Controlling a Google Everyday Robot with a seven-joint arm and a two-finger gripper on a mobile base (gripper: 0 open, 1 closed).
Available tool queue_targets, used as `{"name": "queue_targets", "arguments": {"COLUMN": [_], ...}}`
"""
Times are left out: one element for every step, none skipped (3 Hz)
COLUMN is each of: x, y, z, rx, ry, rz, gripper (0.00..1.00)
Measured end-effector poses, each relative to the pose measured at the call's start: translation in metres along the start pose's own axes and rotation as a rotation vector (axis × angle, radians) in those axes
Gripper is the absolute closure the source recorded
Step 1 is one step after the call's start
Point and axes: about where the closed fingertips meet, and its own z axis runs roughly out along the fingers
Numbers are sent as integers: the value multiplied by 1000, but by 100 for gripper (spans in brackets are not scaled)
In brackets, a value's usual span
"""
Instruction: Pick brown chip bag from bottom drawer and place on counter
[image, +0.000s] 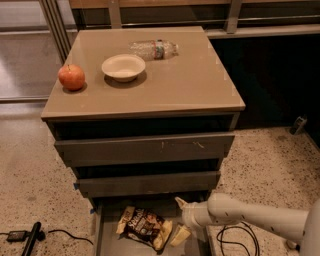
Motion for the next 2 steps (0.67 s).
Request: {"name": "queue_targets", "arguments": {"x": [14,32], "y": [-4,-3], "z": [35,68], "rx": [-34,-72], "ry": [47,90], "rz": [15,50], "gripper": [0,0]}}
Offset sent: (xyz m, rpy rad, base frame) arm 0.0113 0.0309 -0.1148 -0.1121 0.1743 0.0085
